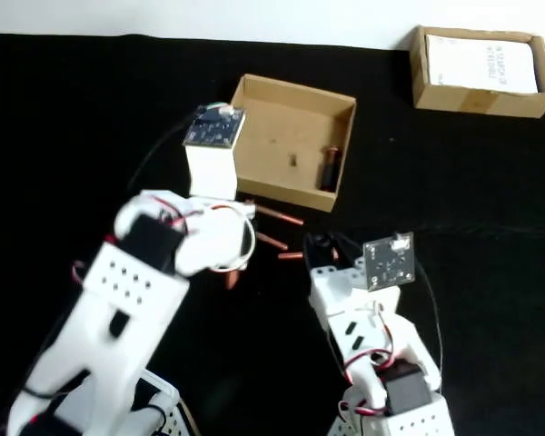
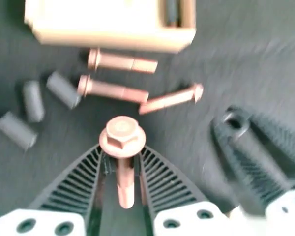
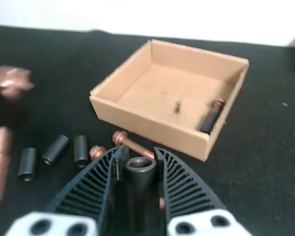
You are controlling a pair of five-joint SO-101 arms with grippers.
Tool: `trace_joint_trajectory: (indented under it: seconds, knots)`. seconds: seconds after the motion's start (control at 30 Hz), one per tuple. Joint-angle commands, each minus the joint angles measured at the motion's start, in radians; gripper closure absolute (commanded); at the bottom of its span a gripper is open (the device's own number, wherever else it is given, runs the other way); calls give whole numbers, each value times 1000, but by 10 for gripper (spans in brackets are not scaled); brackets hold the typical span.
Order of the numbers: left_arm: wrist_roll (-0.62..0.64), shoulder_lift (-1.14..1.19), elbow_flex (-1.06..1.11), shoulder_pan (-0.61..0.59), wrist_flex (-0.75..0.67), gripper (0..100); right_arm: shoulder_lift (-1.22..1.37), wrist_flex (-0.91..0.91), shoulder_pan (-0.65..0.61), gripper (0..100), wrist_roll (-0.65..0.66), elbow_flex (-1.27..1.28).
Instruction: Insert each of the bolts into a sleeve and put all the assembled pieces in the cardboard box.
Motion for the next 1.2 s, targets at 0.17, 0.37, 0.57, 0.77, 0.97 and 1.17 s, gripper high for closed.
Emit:
trace_joint_trajectory:
  seconds: [0.17,0.37,0.57,0.77,0.97,1.17]
  knots:
    - [-5,-67,102,41,-433,992,-13,-191,-8,991,6,74]
    - [-5,-64,105,166,-519,992,-13,-202,-8,991,5,79]
    - [-9,-18,99,255,-632,992,-13,-206,-5,991,6,77]
    - [-9,21,97,254,-657,992,-13,-208,-2,991,6,74]
    - [-9,19,97,252,-658,992,-13,-208,-2,991,6,70]
    - [-12,25,102,206,-666,992,-13,-208,-2,991,6,71]
